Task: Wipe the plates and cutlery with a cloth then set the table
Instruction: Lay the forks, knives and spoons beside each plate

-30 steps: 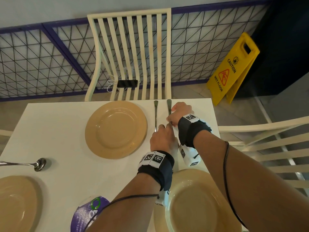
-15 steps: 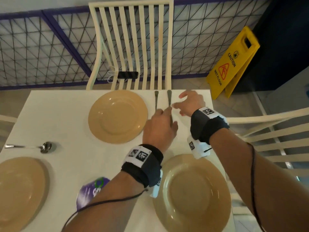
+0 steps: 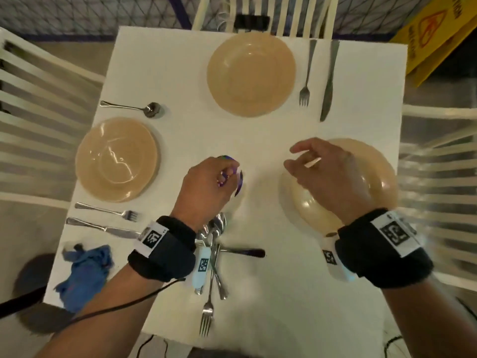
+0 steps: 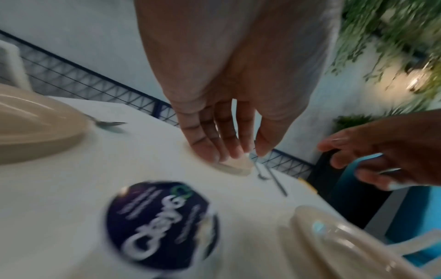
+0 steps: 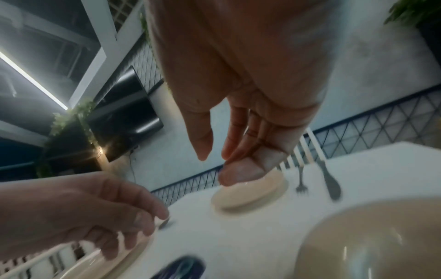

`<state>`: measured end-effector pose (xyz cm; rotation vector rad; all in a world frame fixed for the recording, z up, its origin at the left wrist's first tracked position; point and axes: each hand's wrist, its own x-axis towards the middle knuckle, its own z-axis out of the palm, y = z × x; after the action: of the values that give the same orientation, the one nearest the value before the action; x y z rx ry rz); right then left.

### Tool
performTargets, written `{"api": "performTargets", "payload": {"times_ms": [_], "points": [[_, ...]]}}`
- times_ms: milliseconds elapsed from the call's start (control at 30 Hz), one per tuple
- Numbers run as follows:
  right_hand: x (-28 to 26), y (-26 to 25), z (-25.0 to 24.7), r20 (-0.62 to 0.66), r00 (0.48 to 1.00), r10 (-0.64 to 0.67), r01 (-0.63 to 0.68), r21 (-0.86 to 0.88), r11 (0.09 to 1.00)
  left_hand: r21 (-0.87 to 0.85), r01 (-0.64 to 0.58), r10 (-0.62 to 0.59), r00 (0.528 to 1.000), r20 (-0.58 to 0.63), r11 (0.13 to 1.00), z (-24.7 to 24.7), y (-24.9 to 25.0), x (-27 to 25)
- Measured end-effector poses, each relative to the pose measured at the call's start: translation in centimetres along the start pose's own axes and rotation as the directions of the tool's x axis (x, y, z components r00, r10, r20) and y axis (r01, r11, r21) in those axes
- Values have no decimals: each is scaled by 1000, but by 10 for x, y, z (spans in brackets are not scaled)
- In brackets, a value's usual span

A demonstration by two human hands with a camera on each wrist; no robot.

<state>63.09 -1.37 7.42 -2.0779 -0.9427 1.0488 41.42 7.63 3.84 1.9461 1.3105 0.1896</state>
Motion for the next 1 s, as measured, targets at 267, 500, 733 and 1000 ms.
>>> {"api": "performTargets", "payload": {"times_ms": [267,500,733,1000], "points": [[-85,42,137,145,983,114,-85,-192,978,362,135,-220,954,205,922,-3,-108,-52],[-120,45,200,197,945,260,-155,-431,889,326,84,-168,956,239,942,-7,-118,-59],[-143,55,219,184,939,292,-167,-497,851,176,126,-167,955,244,976,-24,-115,-64],[-148,58,181,145,979,145,-140,-45,989,-27,96,-91,985,149,995,-84,-86,-83]]}}
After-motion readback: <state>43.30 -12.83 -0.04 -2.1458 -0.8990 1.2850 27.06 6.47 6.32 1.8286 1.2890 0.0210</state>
